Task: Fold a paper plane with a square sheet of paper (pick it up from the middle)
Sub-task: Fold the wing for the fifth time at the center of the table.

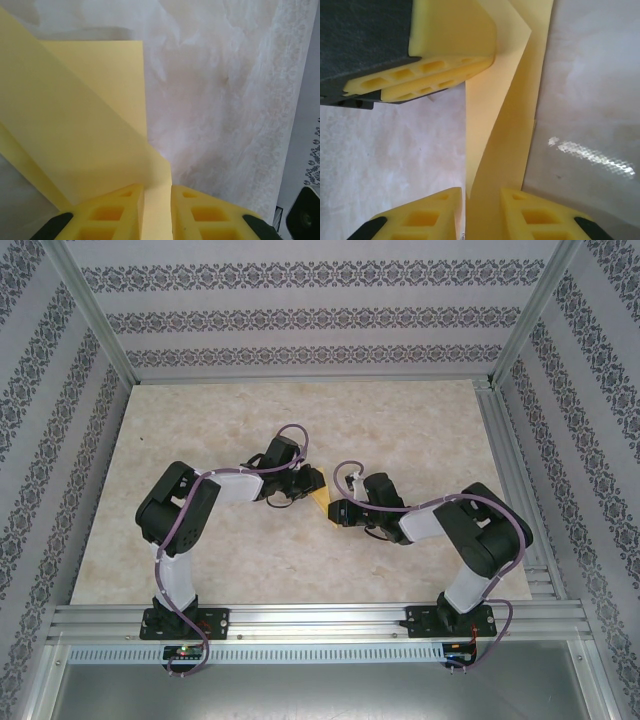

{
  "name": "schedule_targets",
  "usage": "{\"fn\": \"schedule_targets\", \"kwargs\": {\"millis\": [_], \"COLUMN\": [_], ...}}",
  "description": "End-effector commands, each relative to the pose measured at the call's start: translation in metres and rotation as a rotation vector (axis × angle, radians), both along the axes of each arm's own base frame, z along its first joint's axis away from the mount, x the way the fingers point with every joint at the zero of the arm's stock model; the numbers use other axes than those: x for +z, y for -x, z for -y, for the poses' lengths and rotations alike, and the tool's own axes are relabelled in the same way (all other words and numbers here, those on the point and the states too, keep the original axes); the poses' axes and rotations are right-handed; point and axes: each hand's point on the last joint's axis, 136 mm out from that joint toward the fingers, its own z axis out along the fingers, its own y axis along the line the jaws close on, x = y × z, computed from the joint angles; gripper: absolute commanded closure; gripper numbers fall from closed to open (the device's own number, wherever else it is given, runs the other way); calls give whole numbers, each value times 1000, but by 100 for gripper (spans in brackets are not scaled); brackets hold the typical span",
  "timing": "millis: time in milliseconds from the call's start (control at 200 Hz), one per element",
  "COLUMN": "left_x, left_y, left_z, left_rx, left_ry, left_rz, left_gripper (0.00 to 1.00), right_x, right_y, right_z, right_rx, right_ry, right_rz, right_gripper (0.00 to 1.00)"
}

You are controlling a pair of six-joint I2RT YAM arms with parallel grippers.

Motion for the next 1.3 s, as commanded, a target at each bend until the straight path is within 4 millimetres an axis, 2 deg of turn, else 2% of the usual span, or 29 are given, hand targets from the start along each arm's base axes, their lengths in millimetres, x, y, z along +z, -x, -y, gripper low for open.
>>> {"fn": "schedule_targets", "kwargs": {"millis": [0, 190, 440, 629, 1009, 1194, 1294], "left_x": [0, -1, -3, -1, 26, 30, 26], "left_y": [-1, 0, -1, -2, -2, 3, 6], "left_z": [5, 4, 5, 6, 6, 4, 3], "left_rx": [-20, -21, -27, -33, -68, -82, -85], "left_ry": [-10, -15, -17, -14, 2, 16, 8], "left_rz": [11, 10, 11, 19, 114, 139, 127], "left_gripper": [78, 78, 78, 78, 76, 74, 73], "right_x": [1, 2, -6, -5, 4, -1, -5], "right_y": [1, 3, 5, 3, -4, -4, -3], "right_z": [-2, -7, -5, -6, -2, -1, -2], "right_rx": [23, 35, 19, 0, -58, -63, -60], "right_ry": [42, 29, 28, -37, -159, -146, -143], "right_rz": [25, 18, -24, -68, -152, -186, -201], "right_gripper": [76, 85, 93, 98, 100, 100, 100]}}
